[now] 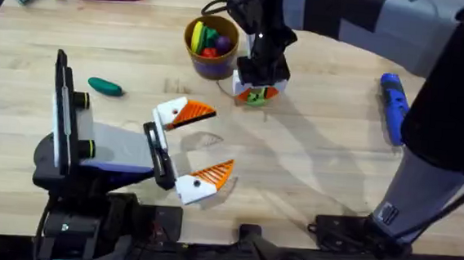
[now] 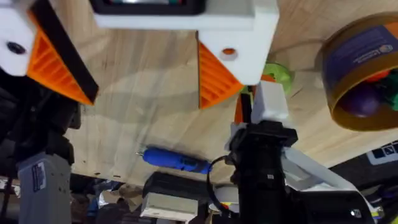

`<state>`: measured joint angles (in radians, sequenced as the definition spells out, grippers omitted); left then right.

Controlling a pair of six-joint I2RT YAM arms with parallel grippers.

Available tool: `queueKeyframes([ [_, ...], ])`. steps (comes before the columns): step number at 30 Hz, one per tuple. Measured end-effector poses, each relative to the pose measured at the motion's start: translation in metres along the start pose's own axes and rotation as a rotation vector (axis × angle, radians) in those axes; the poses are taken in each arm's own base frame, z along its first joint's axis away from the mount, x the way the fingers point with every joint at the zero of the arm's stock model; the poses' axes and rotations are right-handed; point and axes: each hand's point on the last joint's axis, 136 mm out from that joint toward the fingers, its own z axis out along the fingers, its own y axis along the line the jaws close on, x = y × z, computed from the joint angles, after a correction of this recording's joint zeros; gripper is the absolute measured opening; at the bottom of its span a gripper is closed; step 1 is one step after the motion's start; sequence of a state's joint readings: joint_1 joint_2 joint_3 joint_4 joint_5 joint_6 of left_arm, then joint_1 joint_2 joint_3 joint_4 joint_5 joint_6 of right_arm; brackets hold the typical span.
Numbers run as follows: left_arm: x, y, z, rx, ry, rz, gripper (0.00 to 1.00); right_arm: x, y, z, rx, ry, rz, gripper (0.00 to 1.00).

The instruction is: Pick up the gripper from the table and insert it into the empty holder that is missing its gripper. Then pick up a screw, insert it into the mounting hole, and use the screwdriver to tighten it. Finally, clean up the table by picking up the vegetable and placing it into the bucket.

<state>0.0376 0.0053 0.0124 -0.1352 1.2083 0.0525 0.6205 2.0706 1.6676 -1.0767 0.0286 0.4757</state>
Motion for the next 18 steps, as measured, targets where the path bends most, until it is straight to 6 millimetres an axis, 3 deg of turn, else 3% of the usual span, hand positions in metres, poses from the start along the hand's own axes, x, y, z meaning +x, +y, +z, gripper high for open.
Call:
queueKeyframes([
  [10, 0.0, -0.0001, 0.0, 0.0, 0.0, 0.0, 0.985, -0.0006, -0.0014, -0.0001, 0.0, 0.0, 0.004, 0.303],
  [18, 0.0, 0.0, 0.0, 0.0, 0.0, 0.0, 0.986, -0.0006, -0.0014, 0.0, 0.0, 0.0, 0.004, 0.054],
])
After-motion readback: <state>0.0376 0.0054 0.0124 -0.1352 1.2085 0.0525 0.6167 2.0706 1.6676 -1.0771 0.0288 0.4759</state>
